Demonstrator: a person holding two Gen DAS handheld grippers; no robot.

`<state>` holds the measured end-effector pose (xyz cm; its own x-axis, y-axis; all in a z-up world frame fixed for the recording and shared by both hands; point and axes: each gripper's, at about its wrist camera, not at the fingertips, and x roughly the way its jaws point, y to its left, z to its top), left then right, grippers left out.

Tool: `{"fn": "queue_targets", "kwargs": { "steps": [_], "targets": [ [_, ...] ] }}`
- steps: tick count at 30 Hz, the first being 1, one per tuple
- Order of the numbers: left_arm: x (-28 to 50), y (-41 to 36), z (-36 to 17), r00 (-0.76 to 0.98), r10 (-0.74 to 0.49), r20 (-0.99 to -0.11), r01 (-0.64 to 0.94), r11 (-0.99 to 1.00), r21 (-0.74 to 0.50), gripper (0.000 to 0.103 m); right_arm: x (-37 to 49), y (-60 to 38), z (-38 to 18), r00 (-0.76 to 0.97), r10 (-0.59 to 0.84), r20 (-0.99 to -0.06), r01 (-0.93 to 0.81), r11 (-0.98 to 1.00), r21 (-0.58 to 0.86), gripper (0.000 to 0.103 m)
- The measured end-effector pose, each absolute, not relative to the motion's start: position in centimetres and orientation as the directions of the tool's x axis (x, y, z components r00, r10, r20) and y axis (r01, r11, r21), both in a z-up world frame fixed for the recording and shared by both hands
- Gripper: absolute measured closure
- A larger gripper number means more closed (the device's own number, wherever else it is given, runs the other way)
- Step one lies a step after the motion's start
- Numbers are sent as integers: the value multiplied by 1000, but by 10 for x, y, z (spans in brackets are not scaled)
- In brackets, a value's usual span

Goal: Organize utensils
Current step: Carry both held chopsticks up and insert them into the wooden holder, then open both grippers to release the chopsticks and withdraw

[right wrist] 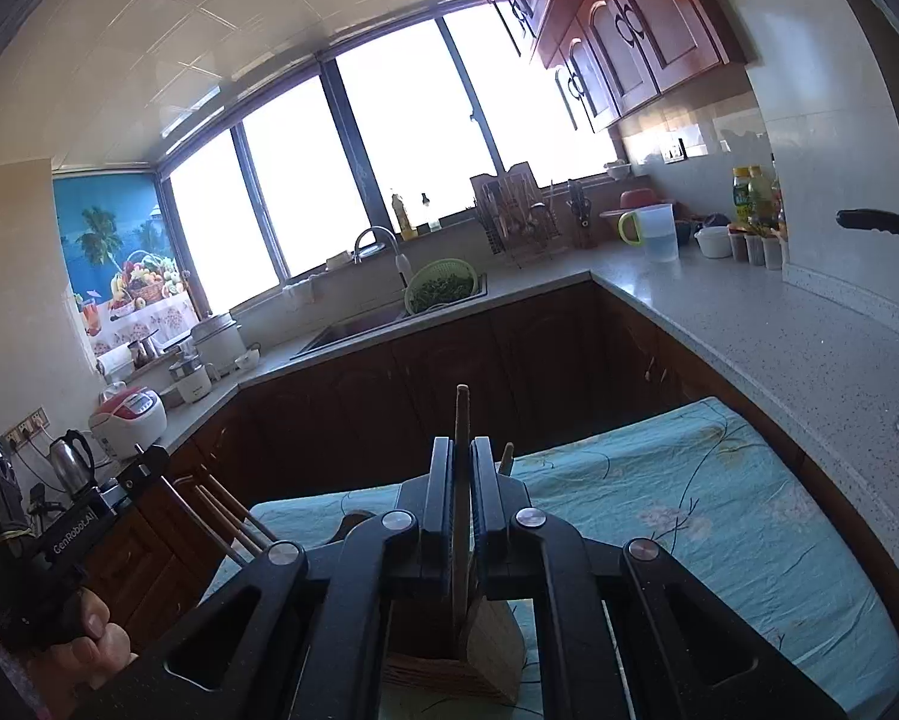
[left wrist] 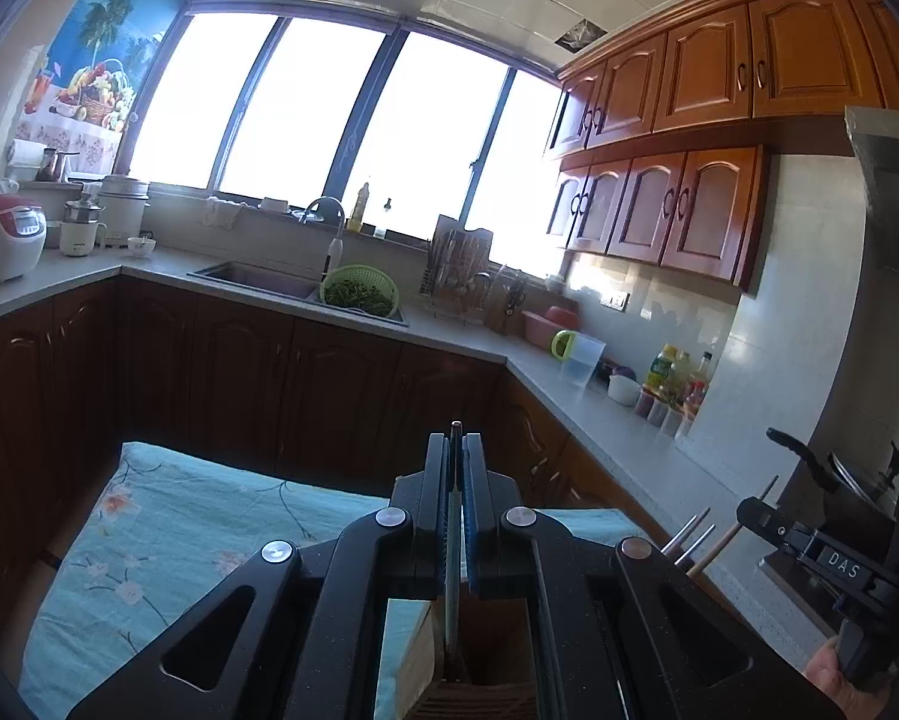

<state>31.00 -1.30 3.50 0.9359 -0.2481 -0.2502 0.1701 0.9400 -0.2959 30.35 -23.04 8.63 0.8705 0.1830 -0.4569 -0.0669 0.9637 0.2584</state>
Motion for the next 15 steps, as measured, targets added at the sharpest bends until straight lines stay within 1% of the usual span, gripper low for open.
{"fn": "queue_targets", "kwargs": {
  "steps": [5, 9, 15],
  "targets": [
    [326, -16, 18, 919, -253, -304, 159, 940, -301, 100, 308, -226, 65, 844, 188, -502, -58, 963, 263, 98],
    [331, -3, 23, 905, -261, -335, 156, 938, -310, 99, 311, -228, 55, 827, 191, -529, -51, 962, 269, 97],
    [334, -1, 31, 894, -267, -360, 161, 941, -298, 99, 313, -231, 55, 823, 188, -536, -41, 961, 273, 97]
  ]
}}
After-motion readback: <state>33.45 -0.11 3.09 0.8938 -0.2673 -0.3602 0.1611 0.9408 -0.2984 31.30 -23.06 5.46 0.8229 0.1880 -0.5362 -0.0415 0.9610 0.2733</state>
